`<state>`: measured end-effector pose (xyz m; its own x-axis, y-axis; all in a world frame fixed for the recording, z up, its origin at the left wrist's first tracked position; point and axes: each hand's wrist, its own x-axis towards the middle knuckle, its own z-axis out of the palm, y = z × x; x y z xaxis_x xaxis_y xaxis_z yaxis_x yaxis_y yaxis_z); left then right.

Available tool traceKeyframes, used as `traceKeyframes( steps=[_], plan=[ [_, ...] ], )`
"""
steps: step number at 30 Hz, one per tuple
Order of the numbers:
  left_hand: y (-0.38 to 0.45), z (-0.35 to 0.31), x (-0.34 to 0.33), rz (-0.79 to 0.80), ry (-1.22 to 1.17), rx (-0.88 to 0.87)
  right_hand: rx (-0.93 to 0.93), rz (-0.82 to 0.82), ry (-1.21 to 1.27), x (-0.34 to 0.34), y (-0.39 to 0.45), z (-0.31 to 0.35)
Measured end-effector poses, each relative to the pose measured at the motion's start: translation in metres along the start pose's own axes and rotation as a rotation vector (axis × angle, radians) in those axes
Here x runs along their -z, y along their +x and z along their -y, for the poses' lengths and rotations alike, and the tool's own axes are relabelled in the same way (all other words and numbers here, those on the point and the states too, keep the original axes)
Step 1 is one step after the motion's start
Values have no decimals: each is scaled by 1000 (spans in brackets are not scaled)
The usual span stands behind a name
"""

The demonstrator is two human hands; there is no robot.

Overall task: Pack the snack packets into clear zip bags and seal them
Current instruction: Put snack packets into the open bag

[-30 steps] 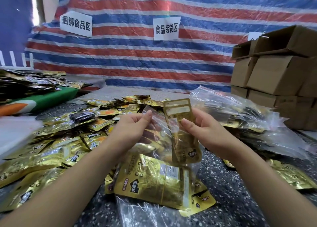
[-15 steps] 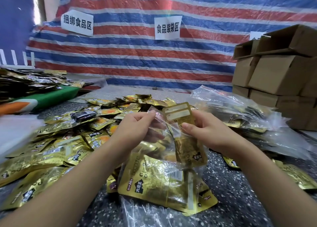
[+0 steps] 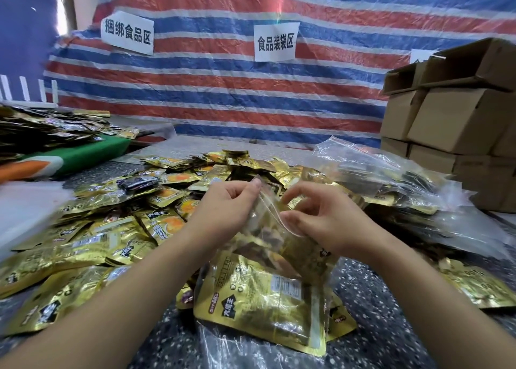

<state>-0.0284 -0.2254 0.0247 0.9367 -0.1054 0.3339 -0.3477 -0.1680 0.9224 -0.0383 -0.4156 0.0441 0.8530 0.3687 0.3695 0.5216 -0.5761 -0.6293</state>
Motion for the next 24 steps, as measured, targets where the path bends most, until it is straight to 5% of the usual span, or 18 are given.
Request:
traceKeyframes(
  steps=[9,16,24],
  plan=[
    [0,0,0,-30,-219,-24,89,72,-114,1,-2,1],
    [7,-6,7,-24,-455,75,265,-275,-32,9,1,-2],
    [2,1,6,437,-5,160,177,-559,318,22,4,2]
  ],
)
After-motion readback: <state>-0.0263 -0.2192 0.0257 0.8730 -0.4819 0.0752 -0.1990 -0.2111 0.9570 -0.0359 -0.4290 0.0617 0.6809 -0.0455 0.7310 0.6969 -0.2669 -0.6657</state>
